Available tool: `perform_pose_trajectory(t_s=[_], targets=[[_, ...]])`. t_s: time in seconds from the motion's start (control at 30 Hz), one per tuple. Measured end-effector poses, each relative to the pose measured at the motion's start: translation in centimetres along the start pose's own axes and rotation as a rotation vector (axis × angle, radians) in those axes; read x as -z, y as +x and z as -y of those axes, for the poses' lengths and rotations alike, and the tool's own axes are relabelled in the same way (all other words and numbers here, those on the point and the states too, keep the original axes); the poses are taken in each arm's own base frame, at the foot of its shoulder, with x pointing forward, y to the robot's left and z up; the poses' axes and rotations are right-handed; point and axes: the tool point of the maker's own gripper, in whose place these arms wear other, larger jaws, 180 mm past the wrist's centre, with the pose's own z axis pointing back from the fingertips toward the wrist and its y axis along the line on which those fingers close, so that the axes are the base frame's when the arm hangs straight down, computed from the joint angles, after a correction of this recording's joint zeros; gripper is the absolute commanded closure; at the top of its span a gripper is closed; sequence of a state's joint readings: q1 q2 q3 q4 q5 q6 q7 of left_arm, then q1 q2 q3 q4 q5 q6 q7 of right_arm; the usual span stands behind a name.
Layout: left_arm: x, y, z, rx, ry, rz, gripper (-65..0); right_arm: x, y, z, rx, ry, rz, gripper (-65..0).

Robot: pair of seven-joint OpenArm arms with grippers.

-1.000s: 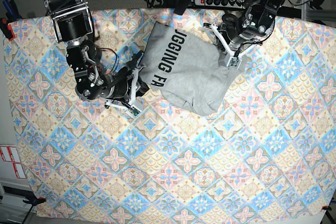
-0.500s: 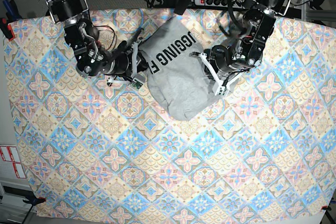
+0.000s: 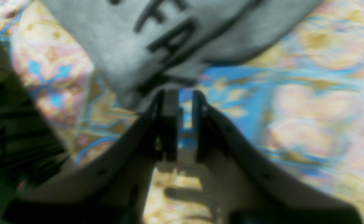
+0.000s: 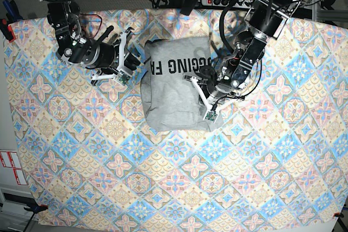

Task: Fold the T-shirt properly
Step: 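Carry the folded shirt with both grippers and set it down on the cloth, then flatten and adjust the folded shirt with the right gripper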

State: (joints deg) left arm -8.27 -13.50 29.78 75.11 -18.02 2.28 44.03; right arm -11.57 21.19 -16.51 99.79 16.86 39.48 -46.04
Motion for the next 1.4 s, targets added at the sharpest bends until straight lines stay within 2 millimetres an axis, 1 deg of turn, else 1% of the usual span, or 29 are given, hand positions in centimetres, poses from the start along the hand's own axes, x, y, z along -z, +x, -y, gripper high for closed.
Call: perform_pose_trajectory(t_s=[0.03, 0.1, 0.13, 0.17, 0.23, 0.3, 0.37, 0.4, 0.43, 0.53, 0.63, 0.7, 0.77, 0.83, 0.9, 0.97, 1.1, 1.17, 1.3, 1.4], targets=[[-0.4, 0.3, 0.4, 0.002, -0.008, 0.012, 0.0, -0.2, 0.6, -0.1, -0.012, -0.003, 0.013, -7.4], [-1.9, 0.9, 0.1, -0.013, -0.017, 0.066, 0.0, -0.1, 2.2, -0.9, -0.040, 0.017, 0.054, -7.4], [-2.8, 1.1, -0.4, -0.037, -0.015, 0.093, 0.0, 0.1, 2.9, -1.8, -0.055, 0.041, 0.070, -7.4], [-3.6, 0.6, -1.3, -0.069, 0.004, 0.108, 0.0, 0.6, 3.5, -2.7, -0.069, 0.068, 0.079, -7.4], [-5.4, -1.1, -3.6, -0.139, 0.065, 0.118, 0.0, 1.7, 5.1, -4.3, -0.089, 0.104, 0.100, -7.4], [-7.6, -3.1, -5.8, -0.203, 0.117, 0.118, 0.0, 2.7, 7.6, -5.7, -0.116, 0.146, 0.146, -7.4], [-9.6, -4.9, -7.0, -0.244, 0.164, 0.117, 0.0, 3.3, 10.8, -6.5, -0.131, 0.181, 0.225, -7.4], [-10.6, -5.6, -7.6, -0.256, 0.189, 0.121, 0.0, 3.9, 11.8, -6.7, -0.137, 0.194, 0.241, -7.4], [-11.3, -6.2, -7.4, -0.267, 0.182, 0.119, 0.0, 4.3, 12.4, -6.5, -0.140, 0.194, 0.241, -7.4], [-13.2, -7.8, -7.4, -0.289, 0.197, 0.116, 0.0, 6.4, 12.6, -6.7, -0.123, 0.210, 0.200, -7.4], [-14.9, -10.1, -7.9, -0.311, 0.236, 0.085, 0.0, 8.8, 12.7, -7.7, -0.055, 0.269, 0.183, -7.4], [-15.5, -11.1, -7.7, -0.304, 0.242, 0.061, 0.0, 10.3, 12.5, -8.4, -0.012, 0.296, 0.157, -7.4], [-15.9, -11.2, -7.0, -0.301, 0.227, 0.064, 0.0, 11.8, 12.1, -9.2, 0.045, 0.330, 0.135, -7.4], [-16.1, -11.0, -6.6, -0.304, 0.215, 0.075, 0.0, 13.1, 11.1, -9.9, 0.091, 0.355, 0.104, -7.3], [-16.0, -11.4, -6.1, -0.327, 0.211, 0.065, 0.0, 14.0, 9.9, -10.1, 0.145, 0.375, 0.106, -7.3], [-16.1, -11.8, -6.4, -0.346, 0.227, 0.059, 0.0, 14.6, 8.8, -9.8, 0.183, 0.370, 0.100, -7.1], [-16.2, -11.7, -6.8, -0.366, 0.240, 0.069, 0.0, 14.3, 6.9, -6.6, 0.290, 0.323, 0.111, -5.1], [-16.2, -11.7, -6.8, -0.367, 0.242, 0.069, 0.0, 13.7, 6.2, -4.2, 0.330, 0.278, 0.134, -5.1], [-16.2, -11.7, -6.7, -0.368, 0.239, 0.069, 0.0, 11.4, 3.5, 1.7, 0.413, 0.152, 0.151, -5.1], [-16.1, -11.5, -6.8, -0.368, 0.240, 0.074, 0.0, 9.7, 1.7, 5.1, 0.449, 0.074, 0.155, -5.1]])
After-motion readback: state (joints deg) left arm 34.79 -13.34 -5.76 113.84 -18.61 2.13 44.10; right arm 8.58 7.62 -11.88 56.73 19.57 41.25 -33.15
